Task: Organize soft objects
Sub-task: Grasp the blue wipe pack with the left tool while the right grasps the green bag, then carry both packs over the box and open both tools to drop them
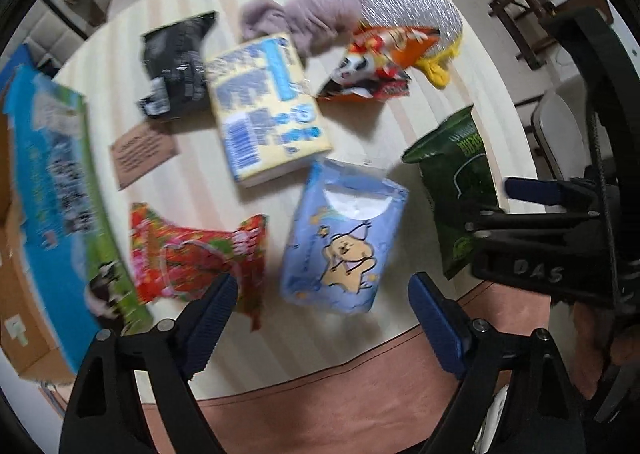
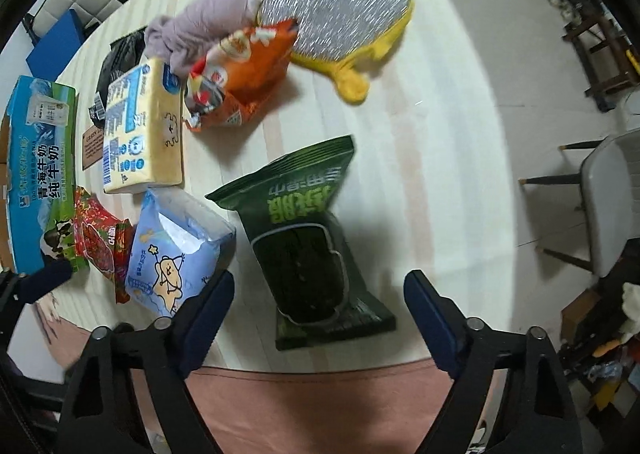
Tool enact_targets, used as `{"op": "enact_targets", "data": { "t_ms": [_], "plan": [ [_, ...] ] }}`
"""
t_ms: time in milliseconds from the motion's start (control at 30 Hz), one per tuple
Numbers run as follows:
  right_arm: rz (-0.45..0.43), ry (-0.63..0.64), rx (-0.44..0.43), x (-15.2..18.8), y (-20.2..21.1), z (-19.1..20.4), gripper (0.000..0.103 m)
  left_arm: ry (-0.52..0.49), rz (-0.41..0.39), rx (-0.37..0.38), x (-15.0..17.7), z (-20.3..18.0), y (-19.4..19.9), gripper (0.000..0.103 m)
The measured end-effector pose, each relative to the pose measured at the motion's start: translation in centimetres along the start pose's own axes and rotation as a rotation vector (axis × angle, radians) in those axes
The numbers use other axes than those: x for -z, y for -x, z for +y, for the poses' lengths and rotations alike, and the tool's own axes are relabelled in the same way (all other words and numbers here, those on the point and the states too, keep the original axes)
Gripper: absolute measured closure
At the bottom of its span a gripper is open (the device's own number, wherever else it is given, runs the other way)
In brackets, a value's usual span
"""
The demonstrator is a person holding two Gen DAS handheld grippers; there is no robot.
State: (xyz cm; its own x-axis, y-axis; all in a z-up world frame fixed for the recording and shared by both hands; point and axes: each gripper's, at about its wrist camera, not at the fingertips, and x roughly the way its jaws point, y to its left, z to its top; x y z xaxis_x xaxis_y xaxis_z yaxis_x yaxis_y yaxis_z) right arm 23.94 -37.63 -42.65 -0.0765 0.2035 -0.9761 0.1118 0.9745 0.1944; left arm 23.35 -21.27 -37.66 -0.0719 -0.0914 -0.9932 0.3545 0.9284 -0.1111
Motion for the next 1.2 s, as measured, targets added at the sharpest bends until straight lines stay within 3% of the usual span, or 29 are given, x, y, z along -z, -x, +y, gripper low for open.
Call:
{"op": "enact_targets", "data": {
  "t_ms": [133, 433, 633, 733, 900, 1067, 1200],
  "plan": [
    [0.042, 0.006, 0.027, 0.0, -1.8, -0.2, 0.051, -0.054, 0.044, -0.014, -0.9, -1.4, -1.9, 0.016],
    [0.079, -0.068, 0.016, 1.4, -3.7, -4.5, 0.051, -0.06, 0.148, -0.048, -2.4, -2.9, -6.5, 0.016],
    [0.099, -0.076, 0.036, 1.6, -5.3, -5.5, 0.05, -0.063, 0.133, -0.083, -2.6, -2.9, -8.0, 0.054],
    [0.095, -0.087, 0.036, 2.0, -5.4, -5.7, 0.058, -0.025, 0.129, -0.075, -1.8, -1.5, -6.2, 0.063],
    [0.076, -0.102, -0.002, 3.9, -2.5, -5.5, 0.063, 0.064, 0.032, -0.045, 0.5, 0.2, -1.5, 0.064],
    [0.026, -0.046, -0.07, 6.1, 2.3, -3.1, 0.064, 0.195, -0.108, 0.023, 4.5, 3.8, 6.4, 0.064],
    [-0.043, 0.04, -0.128, 8.2, 7.5, 1.9, 0.064, 0.317, -0.228, 0.021, 7.8, 8.5, 14.0, 0.064]
  ]
}}
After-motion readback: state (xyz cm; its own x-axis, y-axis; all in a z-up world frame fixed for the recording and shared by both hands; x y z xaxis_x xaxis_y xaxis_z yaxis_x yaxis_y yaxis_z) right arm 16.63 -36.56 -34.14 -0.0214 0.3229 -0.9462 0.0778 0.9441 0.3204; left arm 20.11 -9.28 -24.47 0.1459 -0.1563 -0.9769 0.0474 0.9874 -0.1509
